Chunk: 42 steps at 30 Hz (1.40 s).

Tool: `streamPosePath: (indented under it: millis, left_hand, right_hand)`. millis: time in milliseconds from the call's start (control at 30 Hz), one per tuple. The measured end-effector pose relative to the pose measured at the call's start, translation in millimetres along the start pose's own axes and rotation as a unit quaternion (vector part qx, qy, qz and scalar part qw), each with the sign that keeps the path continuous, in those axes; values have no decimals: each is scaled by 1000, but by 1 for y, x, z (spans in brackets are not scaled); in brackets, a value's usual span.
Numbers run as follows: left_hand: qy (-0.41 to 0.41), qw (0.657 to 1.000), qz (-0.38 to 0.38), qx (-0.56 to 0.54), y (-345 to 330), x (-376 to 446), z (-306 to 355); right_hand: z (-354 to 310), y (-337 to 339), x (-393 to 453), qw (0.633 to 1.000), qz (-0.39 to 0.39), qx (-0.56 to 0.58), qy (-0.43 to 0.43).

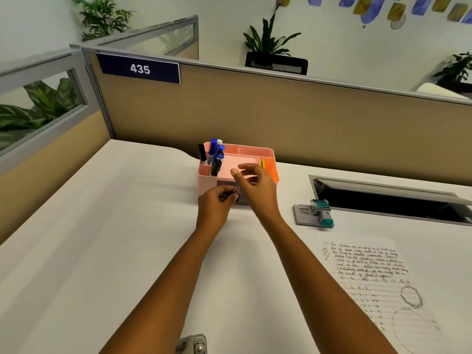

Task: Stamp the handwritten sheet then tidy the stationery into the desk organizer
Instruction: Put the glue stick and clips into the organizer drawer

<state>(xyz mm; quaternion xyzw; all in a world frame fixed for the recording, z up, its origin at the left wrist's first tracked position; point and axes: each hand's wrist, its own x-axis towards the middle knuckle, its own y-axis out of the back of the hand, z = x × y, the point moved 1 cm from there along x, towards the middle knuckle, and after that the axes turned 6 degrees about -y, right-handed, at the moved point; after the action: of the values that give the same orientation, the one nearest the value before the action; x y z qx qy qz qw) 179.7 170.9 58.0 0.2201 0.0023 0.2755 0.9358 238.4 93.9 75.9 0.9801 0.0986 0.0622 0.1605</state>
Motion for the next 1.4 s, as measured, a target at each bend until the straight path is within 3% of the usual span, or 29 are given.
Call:
streamPosePath:
  millis: [200, 333, 400, 533, 633, 800, 933, 1167, 1400]
  left_hand:
    - [8, 1000, 18, -15, 1, -7, 5]
    - [12, 1000, -15, -24, 0, -8, 3]
    - [4, 999, -33, -21, 1, -6, 5]
    - [-57, 997, -23, 38, 6, 5, 12]
    - [-97, 988, -5, 117, 8, 19, 19]
    - [-151, 960, -42, 232, 1, 36, 27]
    - [-128, 947, -92, 278, -4, 42, 23]
    - [-101, 951, -101, 275, -7, 44, 11]
    - [-101, 956, -86, 262, -7, 42, 10]
  right_hand:
    - [14, -5, -28, 994, 2, 61, -91]
    - [24, -4, -30, 962, 43, 179, -200]
    - [29, -4, -27, 923, 54, 271, -266]
    - [38, -5, -21, 797, 56, 448, -402]
    - [42, -12, -25, 738, 32, 497, -456]
    - [53, -34, -18, 704, 19, 510, -494]
    - [56, -46, -13, 678, 19, 537, -501]
    - [53, -53, -7, 630, 17, 604, -488]
    - [52, -57, -17, 609, 21, 624, -489]
